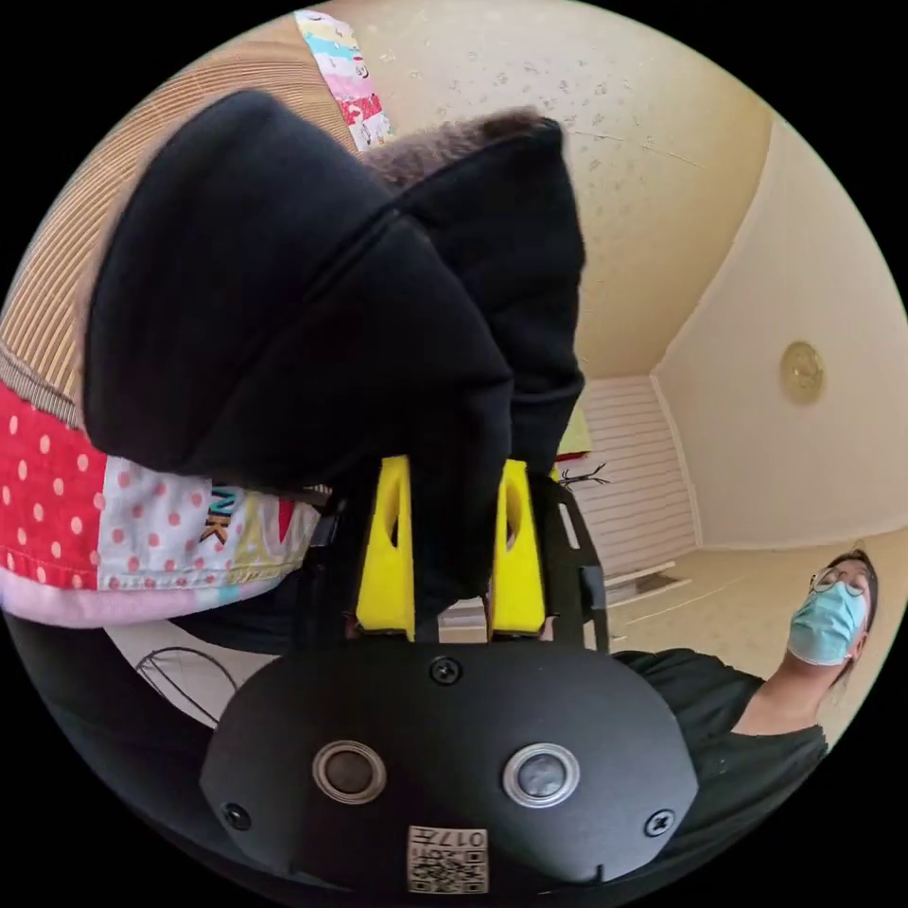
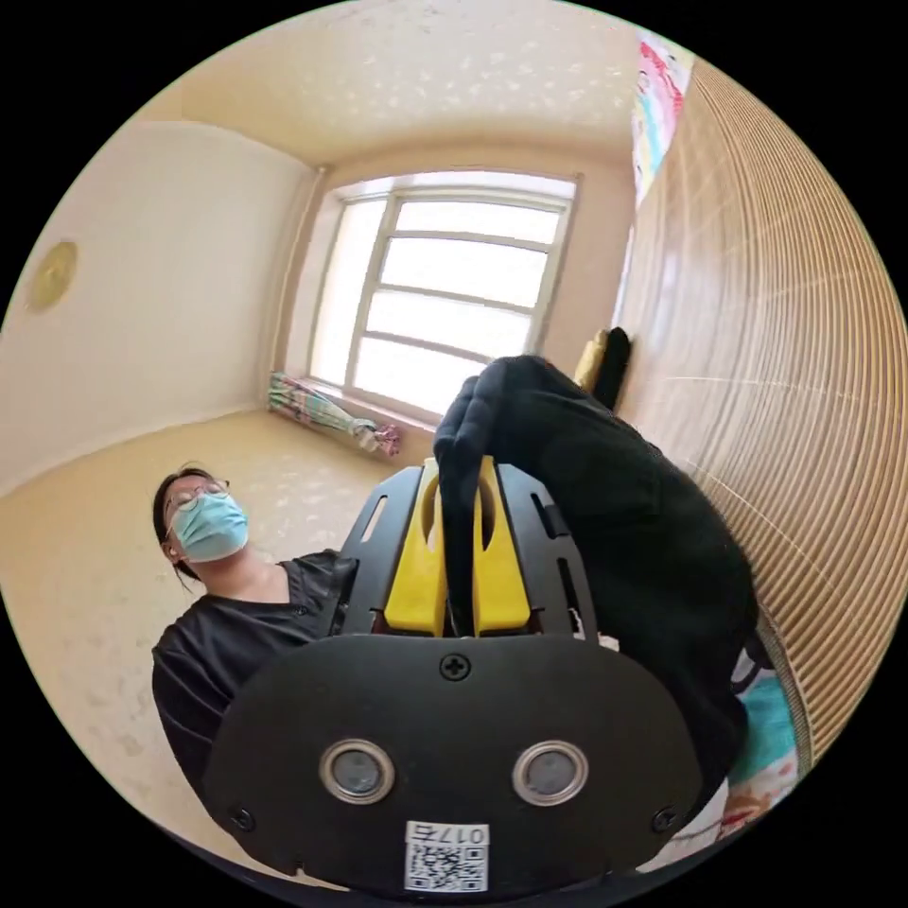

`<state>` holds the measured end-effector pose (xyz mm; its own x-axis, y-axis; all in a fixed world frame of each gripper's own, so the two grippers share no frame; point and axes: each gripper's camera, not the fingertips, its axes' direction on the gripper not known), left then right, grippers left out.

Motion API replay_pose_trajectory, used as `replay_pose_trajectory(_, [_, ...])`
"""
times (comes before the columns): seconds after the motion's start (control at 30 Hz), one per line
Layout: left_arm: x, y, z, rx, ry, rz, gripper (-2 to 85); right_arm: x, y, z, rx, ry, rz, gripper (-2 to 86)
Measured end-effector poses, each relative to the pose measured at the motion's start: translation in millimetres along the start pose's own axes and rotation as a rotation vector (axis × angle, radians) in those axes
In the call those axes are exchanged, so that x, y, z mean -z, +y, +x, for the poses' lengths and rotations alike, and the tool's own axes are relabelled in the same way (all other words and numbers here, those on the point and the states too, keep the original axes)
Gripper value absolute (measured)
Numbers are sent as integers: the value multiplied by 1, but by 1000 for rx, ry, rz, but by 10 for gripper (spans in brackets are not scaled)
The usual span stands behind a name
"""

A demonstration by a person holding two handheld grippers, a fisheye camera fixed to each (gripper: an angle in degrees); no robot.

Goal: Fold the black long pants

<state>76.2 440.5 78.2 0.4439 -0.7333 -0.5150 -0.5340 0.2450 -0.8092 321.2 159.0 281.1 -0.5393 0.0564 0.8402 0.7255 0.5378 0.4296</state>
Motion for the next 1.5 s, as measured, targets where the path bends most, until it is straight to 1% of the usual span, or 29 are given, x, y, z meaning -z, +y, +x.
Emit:
replay_pose_trajectory(0.03, [5,6,14,-67,19,18,58,7,12,-18,83,-48,77,40])
replay_pose_trajectory(0.13, [33,20,62,-231,83,71,51,37,30,-75,287,-137,250,38])
replay_pose_trajectory(0.17, [49,20,85,-303,87,104,49,52,30,-100,351,-134,307,38])
replay_pose_trajectory(0.23, [72,7,123,-427,63,159,47,77,18,-136,406,-117,394,38])
replay_pose_trajectory(0.3, [88,-24,162,-519,35,212,47,101,-7,-168,470,-82,463,40])
replay_pose_trajectory(0.33, [91,-58,188,-569,11,238,48,116,-32,-188,522,-39,490,42])
replay_pose_trajectory(0.4, [74,-129,223,-586,-15,204,53,139,-81,-208,509,54,571,49])
replay_pose_trajectory(0.43, [54,-182,241,-550,-70,169,68,150,-119,-219,498,152,614,59])
replay_pose_trajectory(0.47, [35,-230,255,-540,-187,179,84,162,-159,-227,439,343,666,68])
replay_pose_trajectory(0.5, [24,-252,258,-528,-246,174,92,168,-175,-230,401,448,708,71])
replay_pose_trajectory(0.53, [10,-287,255,-473,-333,183,108,179,-199,-234,351,658,791,76])
replay_pose_trajectory(0.57, [2,-306,244,-418,-382,196,121,187,-212,-232,252,802,839,79])
replay_pose_trajectory(0.6, [0,-311,237,-398,-393,197,120,189,-215,-229,205,841,850,81])
replay_pose_trajectory(0.63, [-5,-312,222,-391,-396,183,120,188,-218,-222,172,878,825,84])
replay_pose_trajectory(0.7, [-18,-297,195,-425,-434,117,121,173,-218,-205,197,914,666,89])
replay_pose_trajectory(0.77, [-37,-256,140,-433,-531,26,121,144,-195,-161,167,1002,454,95])
replay_pose_trajectory(0.83, [-47,-218,89,-389,-544,-46,121,121,-164,-116,123,1059,338,99])
replay_pose_trajectory(0.87, [-51,-192,58,-341,-533,-80,121,106,-143,-84,87,1048,273,103])
replay_pose_trajectory(0.9, [-52,-178,45,-320,-527,-91,121,98,-132,-68,75,1029,243,105])
replay_pose_trajectory(0.97, [-54,-121,6,-273,-533,-132,123,63,-93,-12,0,955,142,110])
replay_pose_trajectory(1.03, [-55,-76,-7,-281,-537,-163,125,36,-65,14,-20,943,104,112])
replay_pose_trajectory(1.1, [-54,-32,-12,-304,-558,-188,125,17,-40,24,-9,938,121,112])
replay_pose_trajectory(1.17, [-55,11,-14,-328,-633,-237,128,6,-14,28,-4,871,165,113])
replay_pose_trajectory(1.23, [-58,32,-17,-323,-660,-281,125,5,-3,30,-22,835,174,115])
replay_pose_trajectory(1.3, [-63,44,-22,-322,-704,-335,95,7,4,31,-43,838,168,116])
replay_pose_trajectory(1.37, [-67,50,-27,-313,-807,-371,46,14,10,28,-56,866,194,116])
replay_pose_trajectory(1.4, [-66,51,-26,-316,-814,-372,33,16,11,27,-58,863,201,116])
replay_pose_trajectory(1.43, [-62,49,-22,-318,-780,-380,16,21,13,23,-57,846,220,116])
replay_pose_trajectory(1.5, [-53,47,-8,-318,-653,-381,6,28,17,13,-49,825,259,116])
